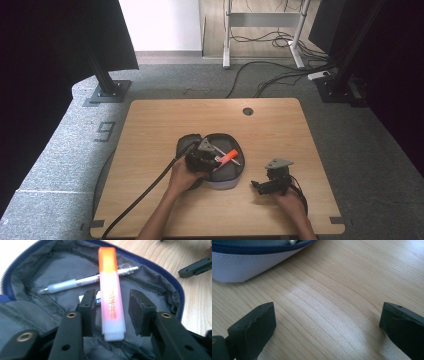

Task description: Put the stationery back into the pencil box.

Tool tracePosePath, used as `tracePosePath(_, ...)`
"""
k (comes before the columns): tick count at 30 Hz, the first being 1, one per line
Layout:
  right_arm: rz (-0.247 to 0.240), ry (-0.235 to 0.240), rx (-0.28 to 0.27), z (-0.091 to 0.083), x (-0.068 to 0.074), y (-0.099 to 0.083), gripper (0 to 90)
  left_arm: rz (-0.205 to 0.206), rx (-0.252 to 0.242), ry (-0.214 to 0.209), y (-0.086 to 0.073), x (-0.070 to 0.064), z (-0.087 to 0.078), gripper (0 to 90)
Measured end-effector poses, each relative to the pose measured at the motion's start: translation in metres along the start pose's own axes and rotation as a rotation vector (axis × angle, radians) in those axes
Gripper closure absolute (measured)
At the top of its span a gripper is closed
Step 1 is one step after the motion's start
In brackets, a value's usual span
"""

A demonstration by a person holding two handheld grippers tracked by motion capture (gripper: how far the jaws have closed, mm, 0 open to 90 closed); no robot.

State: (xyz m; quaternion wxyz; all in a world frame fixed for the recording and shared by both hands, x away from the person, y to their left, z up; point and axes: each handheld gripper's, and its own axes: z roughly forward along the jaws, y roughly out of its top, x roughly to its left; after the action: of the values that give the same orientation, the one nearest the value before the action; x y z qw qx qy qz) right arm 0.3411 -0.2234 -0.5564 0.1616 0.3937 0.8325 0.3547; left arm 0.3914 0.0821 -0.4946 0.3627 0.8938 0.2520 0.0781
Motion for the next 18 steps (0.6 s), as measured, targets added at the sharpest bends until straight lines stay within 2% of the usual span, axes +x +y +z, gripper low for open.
tracePosePath(6,0.001,0.000,-0.001,0.000,0.000,0.000,0.3,-0.015,-0.044,-0.003,0.004,-0.001,-0.018,39.0)
tracePosePath(12,0.001,0.000,-0.001,0.000,0.000,0.000,0.3,-0.013,-0.065,-0.023,0.003,-0.001,-0.037,29.8)
tracePosePath(18,0.001,0.000,-0.001,0.000,0.000,0.000,0.3,-0.013,-0.071,-0.012,-0.002,-0.002,-0.054,26.2)
